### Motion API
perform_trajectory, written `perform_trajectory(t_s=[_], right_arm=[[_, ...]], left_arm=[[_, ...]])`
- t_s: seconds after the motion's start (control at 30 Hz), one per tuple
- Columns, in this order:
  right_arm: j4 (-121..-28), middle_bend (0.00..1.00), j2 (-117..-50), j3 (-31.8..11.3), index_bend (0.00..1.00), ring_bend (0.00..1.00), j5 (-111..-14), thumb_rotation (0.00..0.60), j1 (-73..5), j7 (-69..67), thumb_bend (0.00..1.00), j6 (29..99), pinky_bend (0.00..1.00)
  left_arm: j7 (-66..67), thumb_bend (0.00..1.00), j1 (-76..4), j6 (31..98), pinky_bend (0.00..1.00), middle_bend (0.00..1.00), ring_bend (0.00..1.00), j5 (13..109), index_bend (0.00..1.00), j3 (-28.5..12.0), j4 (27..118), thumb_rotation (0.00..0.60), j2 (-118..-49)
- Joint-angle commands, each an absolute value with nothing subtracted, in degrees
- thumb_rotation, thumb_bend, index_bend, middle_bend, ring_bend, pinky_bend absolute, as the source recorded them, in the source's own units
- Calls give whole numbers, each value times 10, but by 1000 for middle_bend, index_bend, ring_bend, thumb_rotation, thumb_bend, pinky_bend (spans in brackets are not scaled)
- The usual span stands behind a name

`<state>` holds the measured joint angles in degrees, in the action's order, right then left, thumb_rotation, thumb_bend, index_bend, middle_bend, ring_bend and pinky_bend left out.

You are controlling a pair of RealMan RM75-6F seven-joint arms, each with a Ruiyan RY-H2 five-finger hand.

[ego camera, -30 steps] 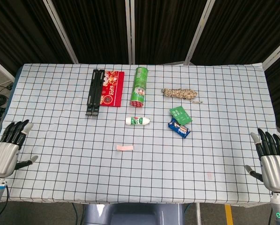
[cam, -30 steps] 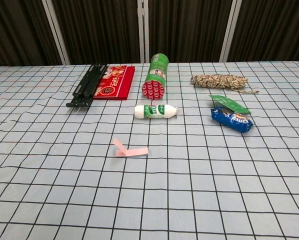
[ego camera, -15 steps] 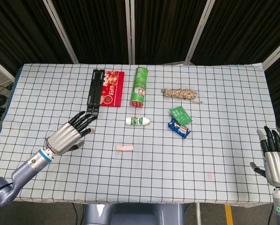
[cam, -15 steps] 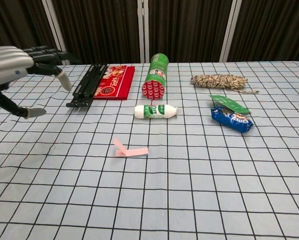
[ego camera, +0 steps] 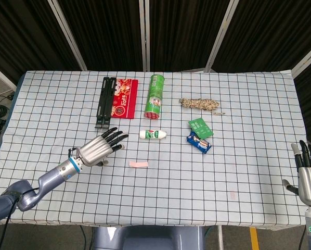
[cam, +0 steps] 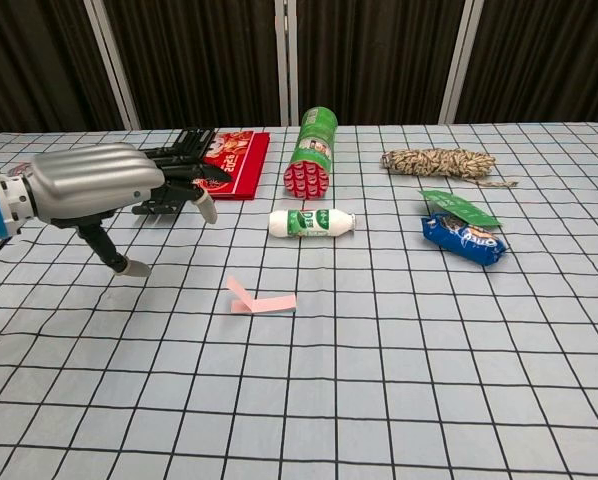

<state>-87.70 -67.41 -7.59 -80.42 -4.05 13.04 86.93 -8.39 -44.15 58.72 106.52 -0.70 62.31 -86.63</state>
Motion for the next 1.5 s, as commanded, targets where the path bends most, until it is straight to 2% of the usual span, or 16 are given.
perform_trajectory(t_s=[0.03,0.3,1.03,1.37,1.5], right_arm=[[-875,0,-675,-76,0,0,-801,600,-41,129,0,866,0],[-872,0,-673,-79,0,0,-795,600,-42,124,0,864,0],[-877,0,-663,-83,0,0,-789,600,-39,104,0,866,0],[-879,0,-658,-84,0,0,-789,600,-36,95,0,871,0],[-878,0,-657,-84,0,0,-788,600,-36,93,0,871,0]], left_arm=[[-83,228,-451,585,0,0,0,1060,276,-2,611,600,-881],[-74,304,-473,593,0,0,0,1069,391,14,587,600,-914],[-43,385,-506,595,0,0,0,1058,450,32,557,600,-965],[-35,387,-512,587,0,0,0,1046,481,42,534,600,-987],[-37,438,-512,588,0,0,0,1041,511,46,526,600,-991]])
